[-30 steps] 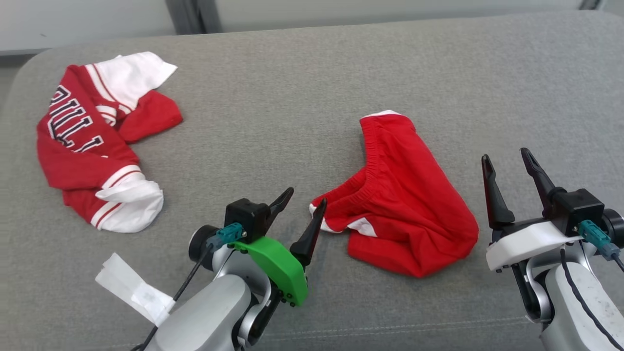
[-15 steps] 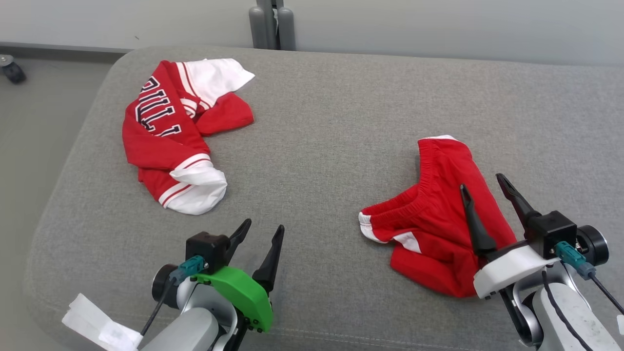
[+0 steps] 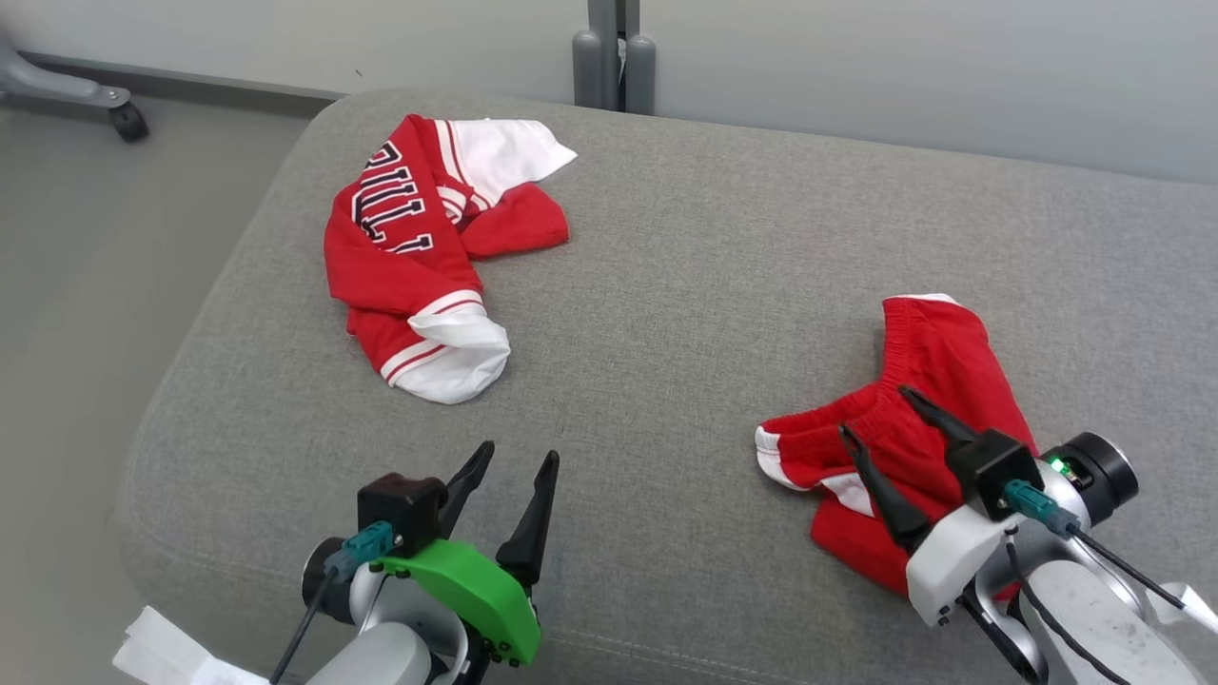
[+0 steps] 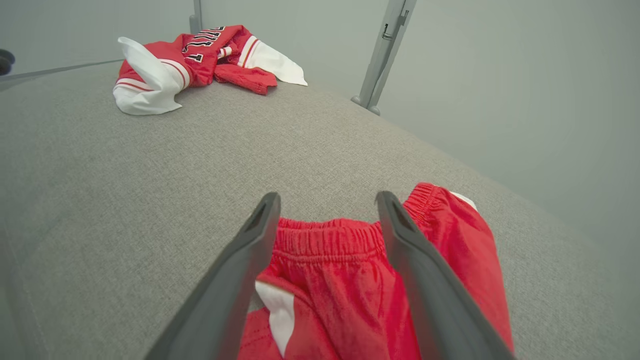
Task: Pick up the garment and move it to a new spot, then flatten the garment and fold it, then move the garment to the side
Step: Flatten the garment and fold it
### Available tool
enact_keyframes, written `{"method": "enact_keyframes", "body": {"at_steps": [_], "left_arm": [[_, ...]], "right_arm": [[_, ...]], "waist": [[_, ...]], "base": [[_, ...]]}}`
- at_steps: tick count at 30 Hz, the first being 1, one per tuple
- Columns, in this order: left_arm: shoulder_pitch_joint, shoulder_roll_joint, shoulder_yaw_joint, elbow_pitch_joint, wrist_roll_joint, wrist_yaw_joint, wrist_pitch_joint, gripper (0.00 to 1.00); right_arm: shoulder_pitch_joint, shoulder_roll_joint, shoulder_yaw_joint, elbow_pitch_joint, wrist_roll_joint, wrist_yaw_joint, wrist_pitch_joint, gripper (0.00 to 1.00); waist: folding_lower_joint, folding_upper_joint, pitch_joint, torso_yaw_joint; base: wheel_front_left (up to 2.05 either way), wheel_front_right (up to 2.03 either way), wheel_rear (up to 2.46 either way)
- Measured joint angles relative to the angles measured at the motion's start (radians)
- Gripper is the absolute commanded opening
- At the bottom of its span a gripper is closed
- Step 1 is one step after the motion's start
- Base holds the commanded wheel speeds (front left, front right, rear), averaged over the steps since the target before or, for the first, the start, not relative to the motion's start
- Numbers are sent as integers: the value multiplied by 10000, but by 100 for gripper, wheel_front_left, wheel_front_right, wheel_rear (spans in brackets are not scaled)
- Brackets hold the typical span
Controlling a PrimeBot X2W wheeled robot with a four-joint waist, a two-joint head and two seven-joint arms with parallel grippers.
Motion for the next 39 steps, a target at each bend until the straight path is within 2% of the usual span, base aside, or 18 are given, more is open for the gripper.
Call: {"method": "enact_keyframes", "body": {"at_steps": [7,14,18,21,24,39], "left_arm": [[160,-174,48,-201,86,2,-2,100],[188,-259,190,-382,146,35,-2,100],[445,-209,412,-504,199,71,-2,100],[584,-151,479,-560,213,71,-2,100],[620,-127,573,-642,230,71,-2,100],[898,-94,779,-999,606,73,-2,100]], "right_arm": [[-577,-215,518,525,98,259,1072,100],[-731,-274,982,1012,750,274,2109,100],[-1007,-359,1718,1030,922,274,2510,100],[-1143,-349,2552,968,1273,274,2754,100],[-1204,-451,2951,903,1636,274,2922,100],[-2349,-1450,3561,270,2514,274,3572,100]], "waist": [[0,0,17,495],[0,0,-3,1059],[0,0,-63,1301],[0,0,-120,1358],[0,0,-133,1360],[0,0,25,1150]], "base": [[0,0,0],[0,0,0],[0,0,0],[0,0,0],[0,0,0],[0,0,0]]}}
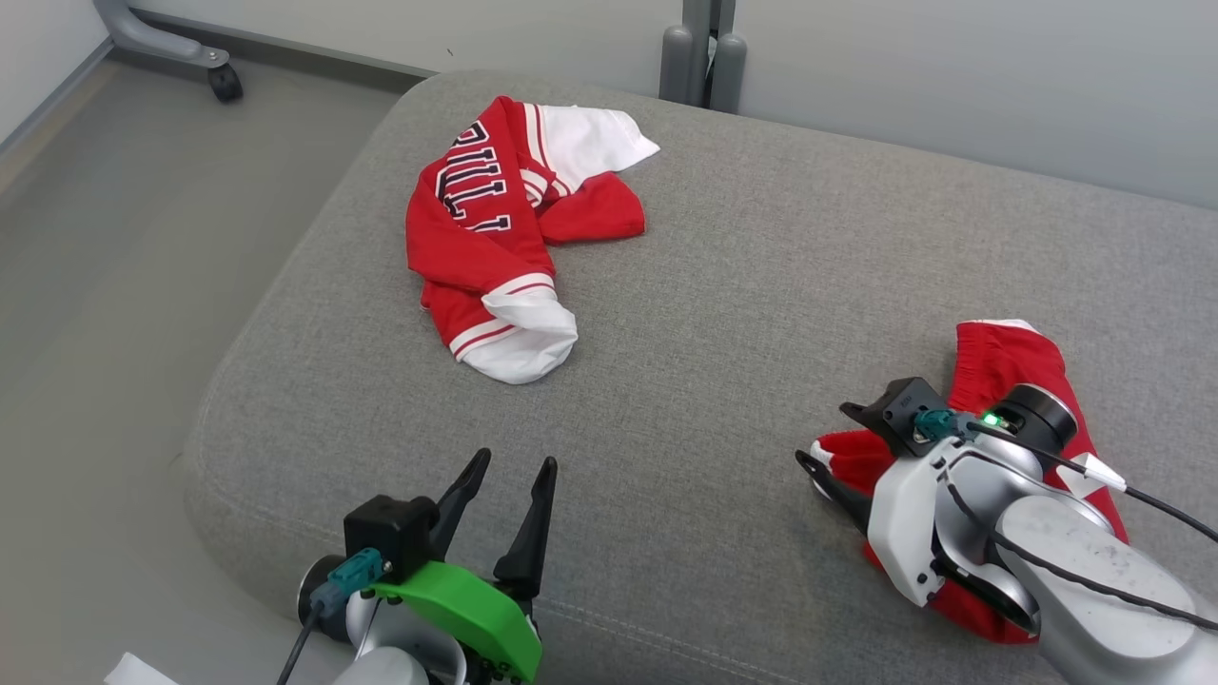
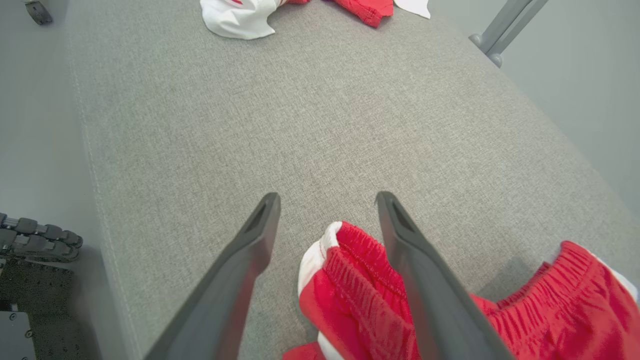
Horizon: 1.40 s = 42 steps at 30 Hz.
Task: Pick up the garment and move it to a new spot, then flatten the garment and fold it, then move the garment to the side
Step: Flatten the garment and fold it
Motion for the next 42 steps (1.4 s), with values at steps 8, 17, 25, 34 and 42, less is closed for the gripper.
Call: {"method": "enact_keyframes", "body": {"at_steps": [8,17,25,34,42], "left_arm": [[13,-100,151,-105,42,0,0,100],[34,-180,236,-226,130,0,0,100],[33,-245,324,-272,132,0,-2,100],[35,-378,374,-276,148,0,-2,100],[35,-489,347,-261,148,0,-2,100]], "right_arm": [[-16,-593,445,82,445,0,616,100],[-216,-780,819,-88,1064,0,1020,100],[-428,-1131,1028,-215,1425,0,1371,100],[-567,-1584,1536,-326,1931,0,2017,100],[-734,-1770,1655,-562,2105,0,2165,100]], "waist": [[0,0,240,-4],[0,0,391,3],[0,0,514,70],[0,0,569,205],[0,0,580,420]], "base": [[0,0,0],[0,0,0],[0,0,0],[0,0,0],[0,0,0]]}}
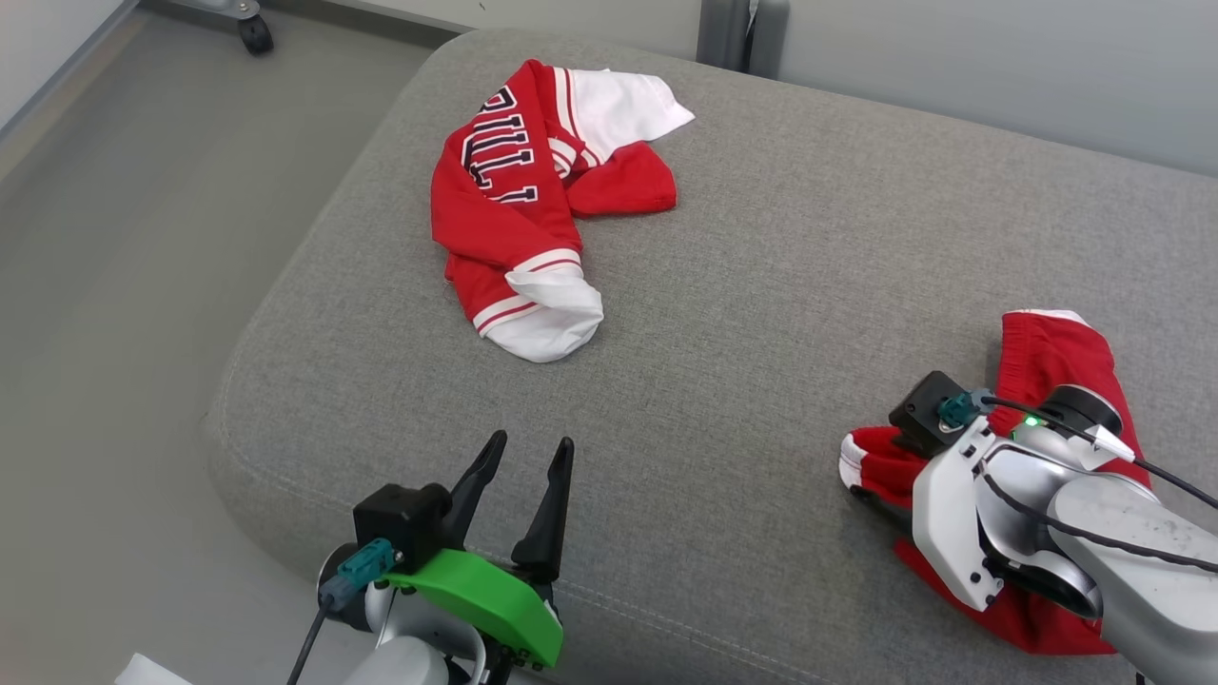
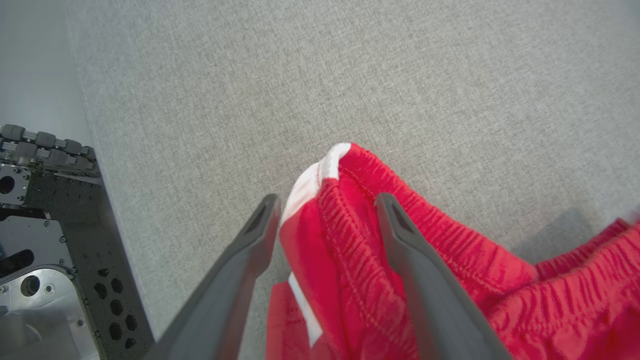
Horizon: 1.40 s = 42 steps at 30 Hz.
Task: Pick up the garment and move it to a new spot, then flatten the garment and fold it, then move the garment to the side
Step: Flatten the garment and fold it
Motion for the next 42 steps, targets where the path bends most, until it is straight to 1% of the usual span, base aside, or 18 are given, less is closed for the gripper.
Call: {"method": "enact_keyframes", "body": {"at_steps": [5,7,8,9,11,12,13,15,16,17,18,19,20,27,37,39,40,42], "left_arm": [[5,-69,2,10,0,-2,0,100],[16,-73,13,10,0,-2,0,100],[31,-79,46,12,2,-2,0,100],[40,-81,77,17,0,-2,0,100],[48,-81,121,6,0,-2,0,100],[52,-88,138,10,2,-2,0,100],[52,-88,138,10,2,-2,0,100],[54,-111,163,10,0,-2,0,100],[59,-125,169,10,2,-2,0,100],[65,-127,176,10,2,-2,0,100],[74,-128,190,10,2,-2,0,100],[80,-128,203,8,2,-2,0,100],[84,-130,217,8,2,-2,0,100],[174,-207,384,6,33,-2,0,100],[356,-69,633,-13,92,-2,0,100],[405,-12,677,-21,104,-2,0,100],[422,0,683,-27,111,-2,0,100],[448,15,679,-58,148,-2,0,100]], "right_arm": [[-67,-102,81,-71,84,0,73,100],[-70,-113,119,-90,107,0,130,94],[-81,-111,165,-94,155,0,134,87],[-84,-109,209,-94,182,0,169,78],[-85,-127,265,-117,274,0,263,69],[-86,-148,274,-119,309,0,263,58],[-86,-148,274,-119,309,0,263,51],[-86,-190,284,-111,359,0,336,45],[-86,-221,284,-109,362,0,339,39],[-89,-247,280,-107,382,0,355,38],[-92,-265,270,-98,431,0,416,14],[-93,-282,268,-90,456,0,437,3],[-96,-305,268,-92,470,0,439,0],[-477,-454,113,-205,525,0,382,0],[-1633,-205,-1080,-988,610,-48,-755,0],[-1732,-197,-1354,-1097,627,-207,-1007,0],[-1769,-209,-1476,-1145,627,-222,-1103,0],[-1787,-245,-1728,-1227,696,-431,-1294,0]], "waist": [[0,0,0,150],[0,0,6,197],[0,0,11,214],[0,0,10,223],[0,1,20,232],[0,0,36,237],[0,0,36,237],[0,0,49,247],[0,0,52,250],[0,0,56,250],[0,1,62,248],[0,0,67,246],[0,0,73,241],[0,0,75,136],[0,0,-61,-407],[0,1,-88,-576],[0,0,-101,-668],[0,0,-126,-871]], "base": [[0,0,0],[0,0,0],[0,0,0],[0,0,0],[0,0,0],[0,0,0],[0,0,0],[0,0,0],[0,0,0],[0,0,0],[0,0,0],[0,0,0],[0,0,0],[0,0,0],[0,0,0],[0,0,0],[0,0,0],[0,0,0]]}}
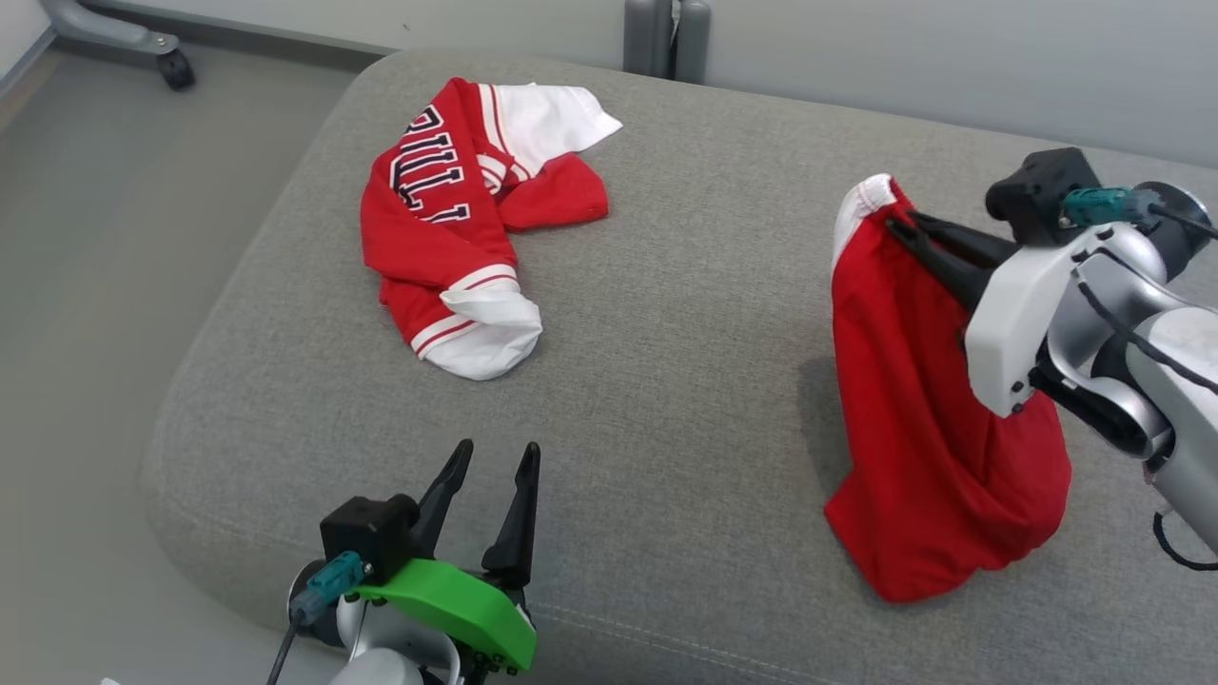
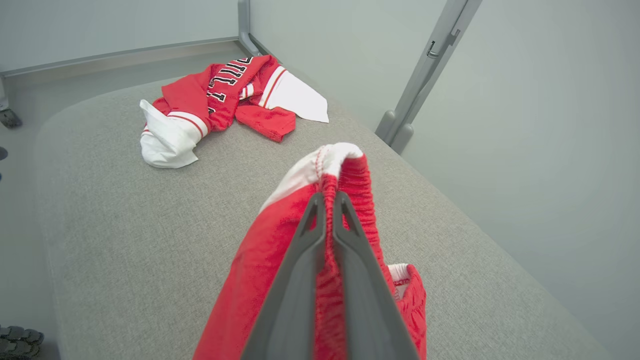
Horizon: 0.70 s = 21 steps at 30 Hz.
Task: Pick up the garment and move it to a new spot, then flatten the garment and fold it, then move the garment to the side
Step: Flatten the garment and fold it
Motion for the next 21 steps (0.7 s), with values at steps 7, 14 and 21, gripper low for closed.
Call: {"method": "enact_keyframes", "body": {"at_steps": [7,14,21], "left_arm": [[2,107,-182,-81,265,-79,4,100],[-11,178,-378,-253,360,-151,107,100],[-65,219,-537,-428,397,-234,297,100]], "right_arm": [[475,-857,-767,-58,483,-673,-180,0],[2220,-1557,-1436,-119,1313,-1532,-184,0],[3595,-1785,-1937,-242,1860,-1847,-593,0]], "waist": [[0,0,-44,-821],[0,0,1,-1715],[0,0,171,-2628]], "base": [[0,0,0],[0,0,0],[0,0,0]]}}
